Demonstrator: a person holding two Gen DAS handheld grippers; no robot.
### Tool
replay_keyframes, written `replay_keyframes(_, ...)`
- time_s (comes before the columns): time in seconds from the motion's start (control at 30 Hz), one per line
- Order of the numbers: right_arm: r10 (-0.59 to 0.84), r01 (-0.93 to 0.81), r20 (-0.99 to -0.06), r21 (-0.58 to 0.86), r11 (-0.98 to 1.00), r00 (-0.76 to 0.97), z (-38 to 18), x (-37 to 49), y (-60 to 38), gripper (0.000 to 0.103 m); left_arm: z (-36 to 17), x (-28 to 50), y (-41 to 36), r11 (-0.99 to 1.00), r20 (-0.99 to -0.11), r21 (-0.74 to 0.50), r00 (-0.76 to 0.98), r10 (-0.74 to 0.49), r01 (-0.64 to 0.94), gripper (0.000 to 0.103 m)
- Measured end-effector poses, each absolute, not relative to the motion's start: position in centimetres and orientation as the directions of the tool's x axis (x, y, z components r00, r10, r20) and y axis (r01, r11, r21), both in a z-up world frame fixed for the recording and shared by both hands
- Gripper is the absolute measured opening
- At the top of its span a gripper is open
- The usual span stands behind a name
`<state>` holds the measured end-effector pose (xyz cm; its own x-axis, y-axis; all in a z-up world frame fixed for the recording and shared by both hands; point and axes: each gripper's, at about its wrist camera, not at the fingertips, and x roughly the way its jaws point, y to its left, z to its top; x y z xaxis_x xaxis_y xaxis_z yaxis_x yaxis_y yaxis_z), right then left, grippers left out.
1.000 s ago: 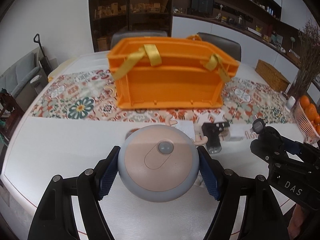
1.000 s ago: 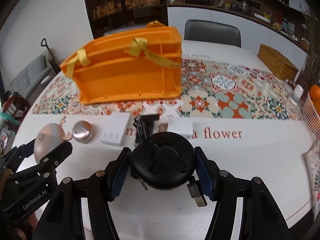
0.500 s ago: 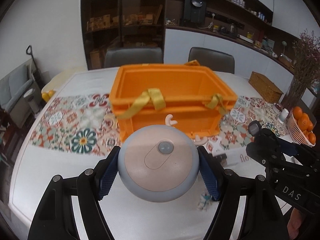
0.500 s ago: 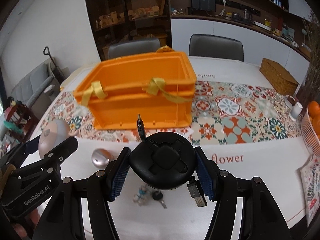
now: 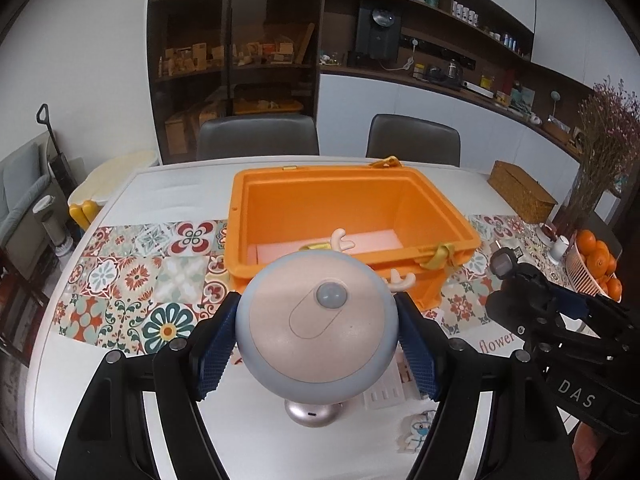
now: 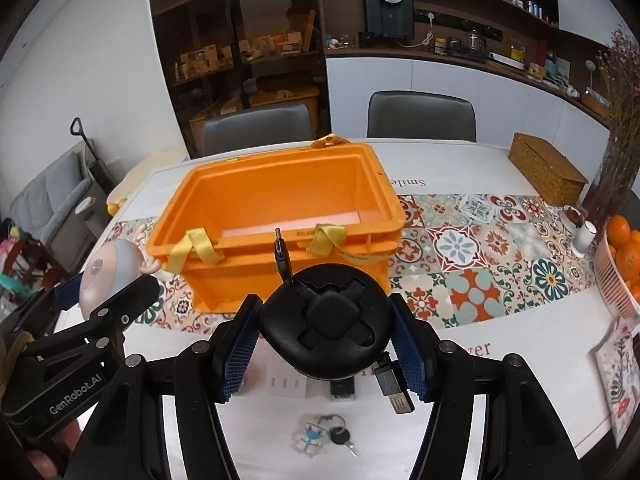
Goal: Organize rigid objects
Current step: 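Carry the pink lamp and black reel with both tools over the orange crate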
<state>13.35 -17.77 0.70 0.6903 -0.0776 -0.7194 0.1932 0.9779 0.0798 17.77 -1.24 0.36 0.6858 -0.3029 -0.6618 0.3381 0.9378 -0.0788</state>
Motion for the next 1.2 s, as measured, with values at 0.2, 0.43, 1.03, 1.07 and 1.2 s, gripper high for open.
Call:
replay_keyframes(0.2, -0.063, 0.168, -0.715, 0.077, 0.983, 0.696, 1.1, 14.8, -17.6, 0.063, 0.9, 18.7, -1.2, 0.945, -0.654, -0.077, 0.699, -0.288, 0.317, 0.075)
replay_keyframes(0.43, -0.043, 0.143, -0.723, 0.079, 0.987, 0.690, 1.5, 17.1, -18.0, 0.063, 1.9, 20.2, -1.4, 0.954, -0.644, -0.071, 0.717, -0.267, 0.291, 0.075)
replay_keyframes(1.03, -0.036, 0.126, -0.734, 0.068, 0.990, 0.679, 1.9, 23.6, -19.1, 0.063, 2.4, 25.6, -2.7, 0.959, -0.648, -0.048, 0.722, -0.242, 0.278, 0.075)
replay_keyframes(1.07, -0.033, 0.126, -0.740, 0.070, 0.990, 0.672, 1.8, 24.0, -19.2, 0.063, 2.4, 26.0, -2.8, 0.959, -0.650, -0.050, 0.720, -0.242, 0.278, 0.075)
replay_keyframes(1.2, -0.031, 0.127, -0.764, 0.067, 0.990, 0.645, 1.3, 25.8, -19.4, 0.063, 2.0, 27.7, -3.1, 0.959, -0.668, -0.053, 0.704, -0.241, 0.278, 0.075)
